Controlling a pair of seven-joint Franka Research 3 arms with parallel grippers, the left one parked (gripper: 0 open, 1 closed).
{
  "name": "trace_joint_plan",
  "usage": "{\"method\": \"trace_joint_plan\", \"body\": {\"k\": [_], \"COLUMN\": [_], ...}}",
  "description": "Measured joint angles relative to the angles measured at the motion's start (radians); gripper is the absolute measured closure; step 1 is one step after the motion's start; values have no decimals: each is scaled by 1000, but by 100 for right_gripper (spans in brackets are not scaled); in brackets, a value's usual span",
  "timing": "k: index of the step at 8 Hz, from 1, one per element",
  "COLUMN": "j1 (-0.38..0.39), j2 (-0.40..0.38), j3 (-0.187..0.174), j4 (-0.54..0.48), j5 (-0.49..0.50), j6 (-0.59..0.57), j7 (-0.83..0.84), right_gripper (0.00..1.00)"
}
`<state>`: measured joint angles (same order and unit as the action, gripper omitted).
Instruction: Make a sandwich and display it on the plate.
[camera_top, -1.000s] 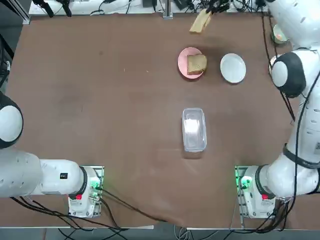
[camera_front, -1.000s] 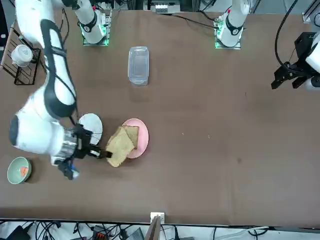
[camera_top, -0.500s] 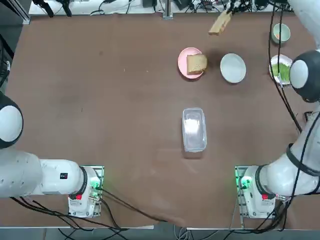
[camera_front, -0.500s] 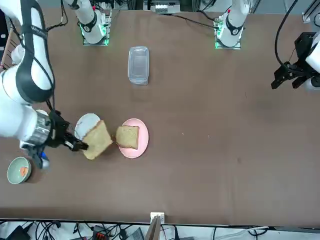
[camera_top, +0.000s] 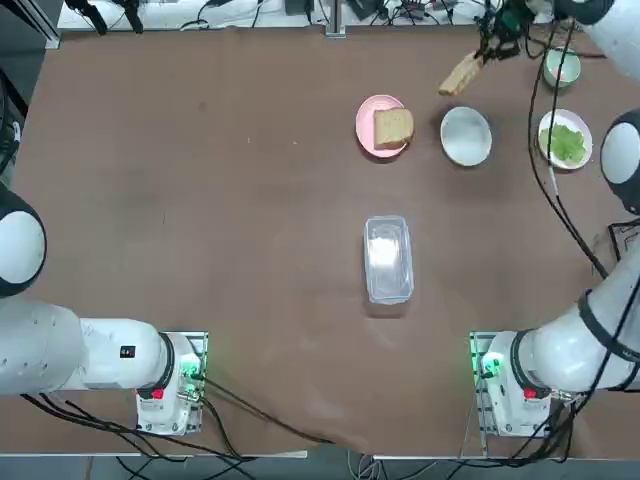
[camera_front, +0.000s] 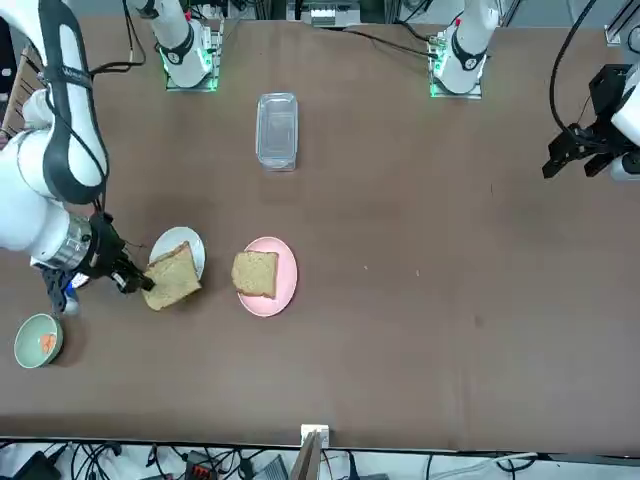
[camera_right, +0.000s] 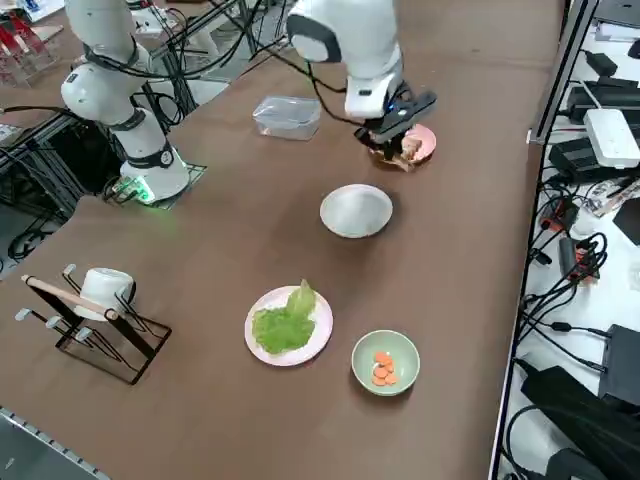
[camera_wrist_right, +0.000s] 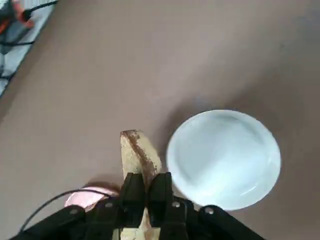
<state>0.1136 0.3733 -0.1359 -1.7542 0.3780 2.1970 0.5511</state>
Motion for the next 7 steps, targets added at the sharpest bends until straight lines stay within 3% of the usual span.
{"method": "trace_joint_plan", "body": {"k": [2, 5, 7], "j1": [-20, -79, -120], "j2": [-13, -29, -30], "j3": [-11, -14, -14], "j4": [-88, -137, -146], "j5": [1, 9, 115], "j6": [67, 66, 40], "j7": [5, 6, 5], "right_gripper": [92, 92, 92]}}
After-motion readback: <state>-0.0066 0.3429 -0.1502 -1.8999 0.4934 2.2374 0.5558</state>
